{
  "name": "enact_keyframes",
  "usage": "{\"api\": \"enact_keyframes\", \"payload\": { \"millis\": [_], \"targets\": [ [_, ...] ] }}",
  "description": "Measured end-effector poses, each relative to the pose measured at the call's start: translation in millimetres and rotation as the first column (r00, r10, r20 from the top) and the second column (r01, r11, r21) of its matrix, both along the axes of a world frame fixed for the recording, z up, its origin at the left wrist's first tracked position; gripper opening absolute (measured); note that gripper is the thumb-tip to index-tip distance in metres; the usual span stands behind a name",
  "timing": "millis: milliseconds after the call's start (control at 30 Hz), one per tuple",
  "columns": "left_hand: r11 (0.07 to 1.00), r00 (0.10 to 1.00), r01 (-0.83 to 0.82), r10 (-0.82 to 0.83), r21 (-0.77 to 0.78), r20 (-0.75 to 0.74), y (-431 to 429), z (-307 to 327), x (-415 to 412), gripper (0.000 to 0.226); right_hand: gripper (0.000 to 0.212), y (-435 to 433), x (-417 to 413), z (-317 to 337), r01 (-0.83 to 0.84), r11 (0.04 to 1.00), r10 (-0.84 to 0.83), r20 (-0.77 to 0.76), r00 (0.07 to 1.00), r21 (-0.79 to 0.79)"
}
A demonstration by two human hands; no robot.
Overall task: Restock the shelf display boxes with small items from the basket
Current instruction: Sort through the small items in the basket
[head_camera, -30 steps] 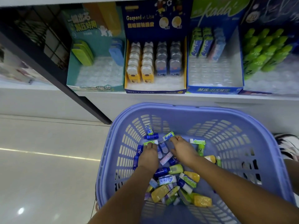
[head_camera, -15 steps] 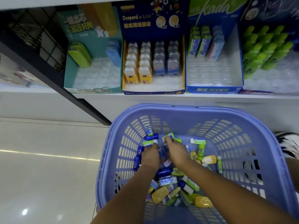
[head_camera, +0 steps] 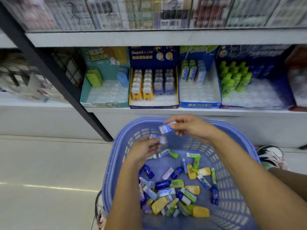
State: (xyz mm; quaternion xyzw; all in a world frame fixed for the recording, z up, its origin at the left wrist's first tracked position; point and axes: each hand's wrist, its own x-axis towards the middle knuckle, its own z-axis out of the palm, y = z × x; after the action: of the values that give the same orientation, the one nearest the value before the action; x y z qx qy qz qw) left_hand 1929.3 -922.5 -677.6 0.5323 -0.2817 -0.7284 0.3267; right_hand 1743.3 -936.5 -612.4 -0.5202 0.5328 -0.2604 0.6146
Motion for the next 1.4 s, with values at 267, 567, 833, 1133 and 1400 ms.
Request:
{"api": "enact_keyframes", "payload": {
  "millis": [267,567,833,1133,1400],
  "targets": [
    [0.954,0.951,-0.219,0.161,-0.206,-0.265,-7,57,-8,0.010,0.018,-32,1,57,0.179,0.703,-0.497,-0.296,0.816,-0.688],
    [0.924,0.904,-0.342,0.274,-0.169,-0.327,-8,59,-4,0.022,0.020,-63,9,51,-0.203,0.702,-0.417,-0.625,0.660,-0.683],
    [0.904,0.899,-0.378,0.307,-0.200,-0.311,-11,66,-7,0.032,0.025,-69,11,60,-0.330,0.735,-0.347,-0.747,0.567,-0.592],
    [0.836,0.885,-0.428,0.310,-0.343,-0.348,-14,82,-13,0.017,0.020,-14,40,66,0.050,0.814,-0.207,-0.208,0.956,-0.578],
    [0.614,0.736,0.252,0.380,-0.748,0.560,-28,75,-5,0.041,0.023,-46,37,72,0.039,0.674,-0.379,-0.301,0.875,-0.738]
  ]
}}
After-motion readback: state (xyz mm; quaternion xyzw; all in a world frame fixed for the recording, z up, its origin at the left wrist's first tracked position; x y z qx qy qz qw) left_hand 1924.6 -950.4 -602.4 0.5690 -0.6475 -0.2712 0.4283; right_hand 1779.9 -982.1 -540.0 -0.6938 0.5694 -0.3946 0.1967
